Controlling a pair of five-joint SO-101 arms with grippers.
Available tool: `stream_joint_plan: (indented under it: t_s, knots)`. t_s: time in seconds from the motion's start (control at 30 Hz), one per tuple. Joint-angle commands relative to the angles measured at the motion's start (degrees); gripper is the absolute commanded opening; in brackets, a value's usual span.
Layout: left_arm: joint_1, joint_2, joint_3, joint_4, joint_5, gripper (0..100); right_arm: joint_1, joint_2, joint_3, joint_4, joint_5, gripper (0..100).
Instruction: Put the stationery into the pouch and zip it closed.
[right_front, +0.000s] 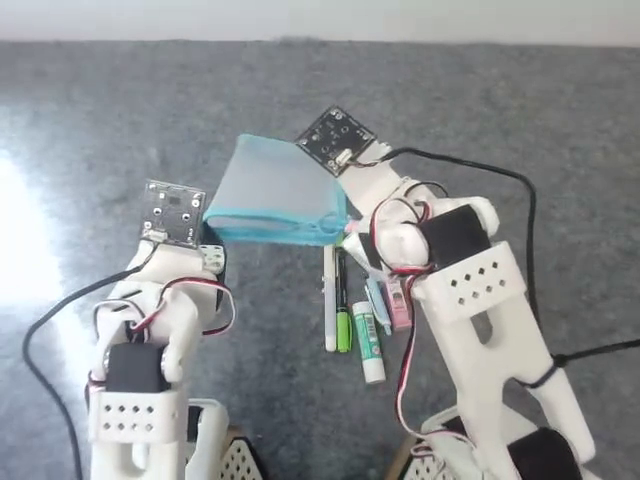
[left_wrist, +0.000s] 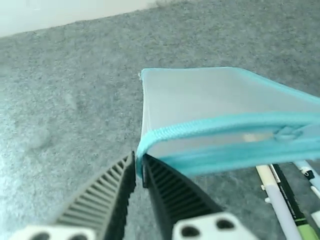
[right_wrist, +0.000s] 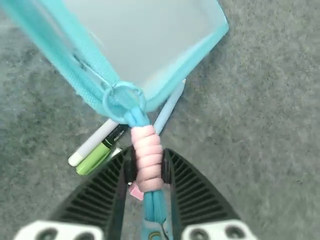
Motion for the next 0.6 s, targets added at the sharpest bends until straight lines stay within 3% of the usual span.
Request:
stream_joint_plan:
  t_s: [0.0,0.13,0.3,0.57]
  knots:
    - [-3.52,-0.35,0.13,-0.97,2.37,1,4.53,-2.15,0.09,-0.92,1.58,0.7]
    - [-7.47,-0.26,0.22,-1.05,5.71,1,5.14,-2.15,1.58,-1.98,1.32,0.9]
    - [-7.91,-0.26,2.15,-2.55,6.77,1,-3.30,-2.15,3.52,-1.45,1.32,2.6]
    - [-7.82,-0.44,3.56,-4.04,7.03,1,-17.54,-2.86,6.86,-1.45,-1.49,27.0]
